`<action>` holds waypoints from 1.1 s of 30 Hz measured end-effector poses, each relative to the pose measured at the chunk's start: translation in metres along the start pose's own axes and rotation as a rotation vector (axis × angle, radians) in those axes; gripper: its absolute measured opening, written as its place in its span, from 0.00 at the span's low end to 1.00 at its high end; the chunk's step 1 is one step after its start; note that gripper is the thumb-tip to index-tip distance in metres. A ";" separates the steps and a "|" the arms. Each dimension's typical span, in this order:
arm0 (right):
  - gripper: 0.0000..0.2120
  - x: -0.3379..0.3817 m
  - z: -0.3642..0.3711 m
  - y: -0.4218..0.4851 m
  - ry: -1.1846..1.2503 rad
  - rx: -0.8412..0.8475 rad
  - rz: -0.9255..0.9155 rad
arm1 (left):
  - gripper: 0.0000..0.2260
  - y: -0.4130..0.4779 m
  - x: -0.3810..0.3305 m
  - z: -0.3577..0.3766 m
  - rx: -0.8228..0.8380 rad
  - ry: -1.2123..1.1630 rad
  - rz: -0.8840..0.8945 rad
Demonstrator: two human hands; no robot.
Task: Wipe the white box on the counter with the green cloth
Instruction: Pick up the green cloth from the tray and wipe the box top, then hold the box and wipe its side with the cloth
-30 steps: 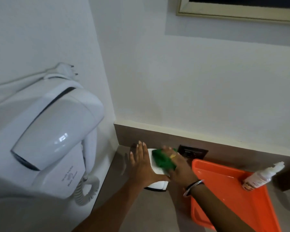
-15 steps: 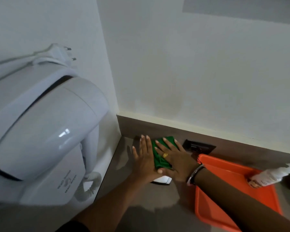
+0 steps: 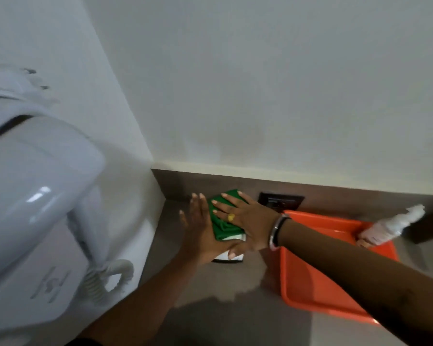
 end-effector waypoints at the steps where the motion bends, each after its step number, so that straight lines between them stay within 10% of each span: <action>1: 0.56 -0.003 0.002 -0.007 -0.009 0.008 0.014 | 0.67 0.000 -0.004 0.000 0.000 0.019 0.015; 11: 0.38 0.008 0.011 -0.060 0.079 -0.146 0.320 | 0.62 -0.005 -0.027 -0.008 0.056 0.224 0.207; 18: 0.23 -0.016 0.065 -0.142 1.610 -1.077 1.065 | 0.63 0.006 -0.049 0.004 0.230 0.359 0.463; 23: 0.21 0.021 0.103 -0.062 2.334 -1.000 0.794 | 0.65 0.006 -0.041 0.023 0.262 0.360 0.448; 33: 0.44 0.014 0.127 -0.051 2.064 -0.776 0.822 | 0.69 0.009 -0.039 0.027 0.321 0.386 0.435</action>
Point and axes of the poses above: each hand's wrist, its own y-axis towards the middle knuckle, its own z-axis out of the palm, x = y × z, the point moved 10 cm from there along y, towards the middle knuckle, and after that the axes turned 4 degrees about -z, right-handed, at the moved point
